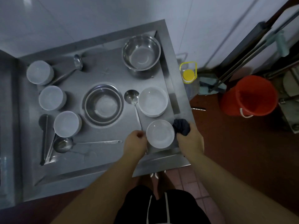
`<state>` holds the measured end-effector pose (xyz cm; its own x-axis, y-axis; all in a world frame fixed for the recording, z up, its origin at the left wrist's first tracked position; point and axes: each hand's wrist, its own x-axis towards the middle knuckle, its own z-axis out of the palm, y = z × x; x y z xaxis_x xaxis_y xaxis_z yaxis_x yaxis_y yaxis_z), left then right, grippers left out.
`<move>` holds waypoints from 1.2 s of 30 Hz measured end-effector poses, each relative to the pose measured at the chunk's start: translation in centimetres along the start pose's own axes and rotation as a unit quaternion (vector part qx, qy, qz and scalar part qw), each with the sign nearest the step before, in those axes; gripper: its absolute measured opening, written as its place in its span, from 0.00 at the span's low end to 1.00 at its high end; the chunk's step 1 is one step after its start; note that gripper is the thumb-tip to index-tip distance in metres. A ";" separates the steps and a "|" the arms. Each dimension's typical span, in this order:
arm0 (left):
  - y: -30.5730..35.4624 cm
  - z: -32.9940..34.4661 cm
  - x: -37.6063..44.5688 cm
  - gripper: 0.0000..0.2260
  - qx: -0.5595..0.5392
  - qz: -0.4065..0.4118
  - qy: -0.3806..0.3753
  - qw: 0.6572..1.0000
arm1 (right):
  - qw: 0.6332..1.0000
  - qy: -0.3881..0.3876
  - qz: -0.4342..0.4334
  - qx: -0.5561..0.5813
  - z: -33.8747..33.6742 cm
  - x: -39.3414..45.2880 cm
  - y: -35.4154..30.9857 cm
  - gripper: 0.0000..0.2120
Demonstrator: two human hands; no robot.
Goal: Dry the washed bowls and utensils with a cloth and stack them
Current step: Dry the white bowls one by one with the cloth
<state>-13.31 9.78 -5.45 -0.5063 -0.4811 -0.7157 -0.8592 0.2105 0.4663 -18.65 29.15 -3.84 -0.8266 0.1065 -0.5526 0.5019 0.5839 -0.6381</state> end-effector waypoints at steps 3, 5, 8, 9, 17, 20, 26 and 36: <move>-0.5 -1.9 -1.1 0.12 0.077 0.050 0.000 0.996 | 0.999 -0.002 -0.023 -0.025 -0.7 -1.5 -0.4 0.06; -1.0 -3.3 -1.9 0.13 0.120 0.080 -0.001 0.990 | 0.998 -0.014 -0.047 -0.041 -0.7 -2.4 -0.8 0.05; -1.9 -5.6 -2.9 0.15 0.169 0.105 -0.008 0.980 | 0.991 -0.042 -0.095 -0.082 0.1 -4.2 -2.2 0.12; -2.2 -6.5 -3.4 0.16 0.184 0.112 -0.011 0.976 | 0.988 -0.051 -0.113 -0.094 0.5 -4.8 -2.9 0.13; -6.2 -15.0 -3.5 0.14 0.264 0.133 0.018 0.955 | 0.943 -0.128 -0.235 -0.198 7.0 -8.1 -8.4 0.10; -8.7 -18.9 -2.2 0.14 0.277 0.127 0.029 0.952 | 0.917 -0.147 -0.272 -0.251 10.2 -9.4 -10.7 0.11; -13.7 -26.8 2.4 0.17 0.253 0.106 0.030 0.961 | 0.891 -0.144 -0.298 -0.310 18.4 -11.6 -15.1 0.11; -17.1 -35.7 11.1 0.09 0.261 0.138 0.017 0.955 | 0.930 -0.097 -0.209 -0.285 30.1 -14.3 -18.8 0.11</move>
<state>-1.61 -29.56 -2.85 -0.7241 -0.3712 -0.5813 -0.6171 0.7251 0.3057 -8.57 -7.60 -0.11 -0.8294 -0.3413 -0.4422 -0.1160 0.8797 -0.4612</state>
